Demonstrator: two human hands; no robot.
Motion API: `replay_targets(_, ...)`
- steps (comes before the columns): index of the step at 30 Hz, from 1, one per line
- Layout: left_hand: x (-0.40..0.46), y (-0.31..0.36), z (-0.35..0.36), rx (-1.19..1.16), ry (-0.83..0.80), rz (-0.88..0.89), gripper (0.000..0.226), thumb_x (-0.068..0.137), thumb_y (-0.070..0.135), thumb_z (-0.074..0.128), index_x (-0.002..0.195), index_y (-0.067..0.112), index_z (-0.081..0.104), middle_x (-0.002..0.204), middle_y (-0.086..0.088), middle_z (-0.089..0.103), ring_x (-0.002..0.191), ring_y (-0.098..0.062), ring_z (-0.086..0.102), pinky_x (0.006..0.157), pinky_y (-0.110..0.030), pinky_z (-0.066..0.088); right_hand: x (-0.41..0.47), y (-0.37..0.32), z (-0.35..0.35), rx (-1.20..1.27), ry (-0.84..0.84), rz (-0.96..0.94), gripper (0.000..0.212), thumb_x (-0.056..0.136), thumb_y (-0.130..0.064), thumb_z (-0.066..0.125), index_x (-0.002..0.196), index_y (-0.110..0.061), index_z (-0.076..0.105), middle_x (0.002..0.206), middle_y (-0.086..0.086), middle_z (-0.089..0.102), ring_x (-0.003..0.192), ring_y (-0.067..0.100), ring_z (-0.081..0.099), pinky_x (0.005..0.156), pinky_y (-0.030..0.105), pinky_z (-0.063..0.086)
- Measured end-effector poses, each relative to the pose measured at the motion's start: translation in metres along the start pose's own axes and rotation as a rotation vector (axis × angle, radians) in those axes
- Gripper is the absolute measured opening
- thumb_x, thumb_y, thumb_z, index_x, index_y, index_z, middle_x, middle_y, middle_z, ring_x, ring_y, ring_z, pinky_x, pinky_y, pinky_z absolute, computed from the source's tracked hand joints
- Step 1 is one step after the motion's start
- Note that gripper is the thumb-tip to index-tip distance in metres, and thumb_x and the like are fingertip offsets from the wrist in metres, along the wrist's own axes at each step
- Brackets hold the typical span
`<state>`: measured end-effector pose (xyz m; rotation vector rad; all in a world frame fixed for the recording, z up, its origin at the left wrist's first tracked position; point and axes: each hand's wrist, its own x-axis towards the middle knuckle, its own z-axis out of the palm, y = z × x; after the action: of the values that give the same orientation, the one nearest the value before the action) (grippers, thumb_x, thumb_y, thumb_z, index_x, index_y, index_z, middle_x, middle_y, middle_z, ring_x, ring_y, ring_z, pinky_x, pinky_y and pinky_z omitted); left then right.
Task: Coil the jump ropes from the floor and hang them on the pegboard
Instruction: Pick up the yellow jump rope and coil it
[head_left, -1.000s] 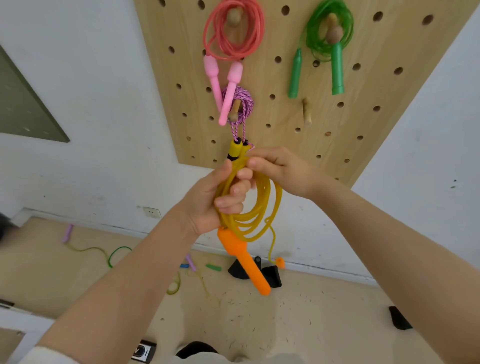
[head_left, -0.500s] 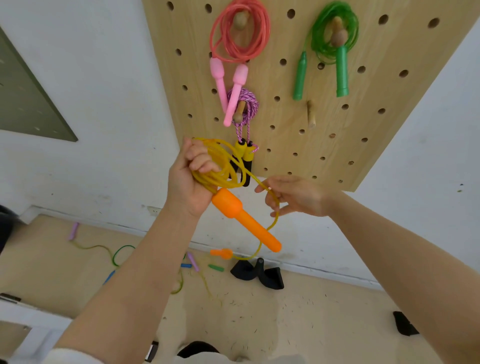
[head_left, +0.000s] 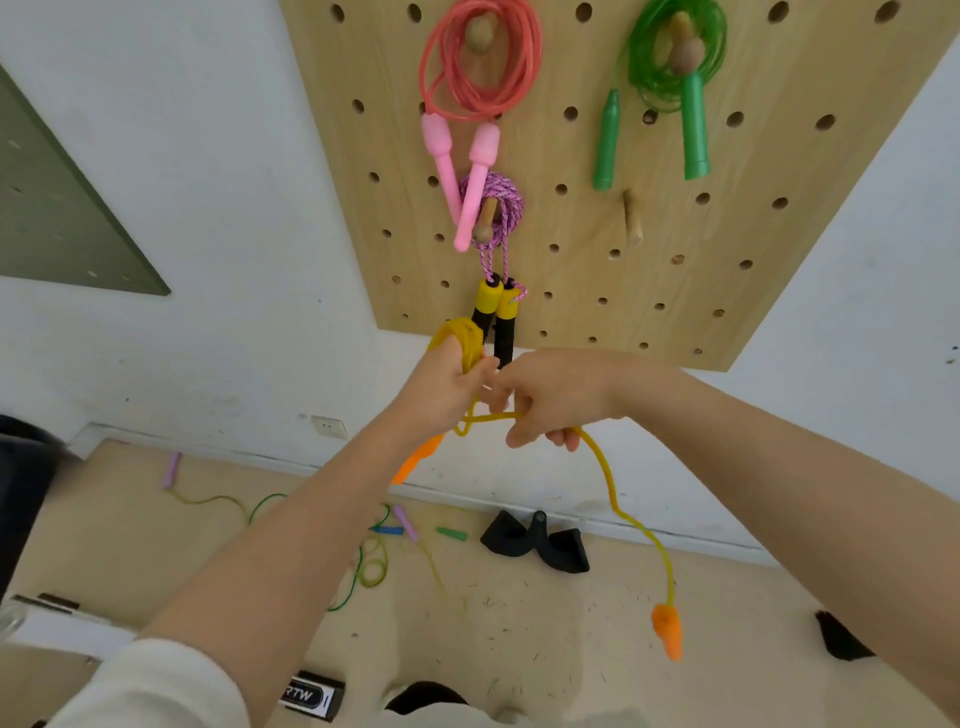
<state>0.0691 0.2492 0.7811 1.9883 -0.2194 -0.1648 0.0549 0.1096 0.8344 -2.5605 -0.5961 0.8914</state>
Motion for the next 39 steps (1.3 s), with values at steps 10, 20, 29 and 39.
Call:
replay_targets(10, -0.016, -0.006, -0.01, -0.455, -0.256, -0.138, 0.023, 0.094, 0.018, 0.046, 0.074, 0.009, 0.047, 0.045, -0.006, 0.054, 0.035, -0.018, 0.049, 0.048, -0.027, 0.043, -0.011, 0.036, -0.021, 0.277, 0.295, -0.126, 0.008, 0.085, -0.02, 0.066, 0.087, -0.015, 0.072, 0.073, -0.002, 0.062, 0.059, 0.002, 0.049, 0.055, 0.02, 0.042)
replay_targets(20, -0.017, 0.016, -0.008, -0.907, -0.287, -0.168, 0.033, 0.078, 0.042, 0.041, 0.06, 0.017, 0.05, 0.029, 0.009, 0.029, 0.022, -0.003, 0.024, 0.038, -0.014, 0.035, 0.014, 0.039, 0.004, 0.894, 0.275, -0.166, 0.055, 0.082, -0.056, 0.044, 0.109, -0.011, 0.058, 0.097, 0.0, 0.06, 0.076, 0.009, 0.047, 0.063, 0.022, 0.035)
replay_targets(29, -0.014, 0.008, 0.0, -1.156, -0.176, -0.059, 0.029, 0.045, 0.032, 0.086, 0.062, 0.013, 0.073, 0.065, -0.002, 0.072, 0.059, -0.01, 0.068, 0.06, -0.025, 0.056, 0.02, 0.029, 0.01, 0.814, 0.395, -0.14, 0.017, 0.089, -0.013, 0.052, 0.092, 0.001, 0.06, 0.078, 0.007, 0.051, 0.074, 0.015, 0.048, 0.071, 0.029, 0.041)
replay_targets(39, -0.019, 0.022, 0.001, -1.134, -0.167, -0.102, 0.033, 0.077, 0.031, 0.05, 0.049, 0.019, 0.064, 0.045, 0.008, 0.051, 0.048, -0.006, 0.057, 0.063, -0.022, 0.056, 0.017, 0.024, 0.003, 0.873, 0.48, -0.147, 0.031, 0.095, -0.036, 0.047, 0.073, -0.015, 0.055, 0.065, -0.002, 0.052, 0.062, 0.01, 0.046, 0.067, 0.027, 0.041)
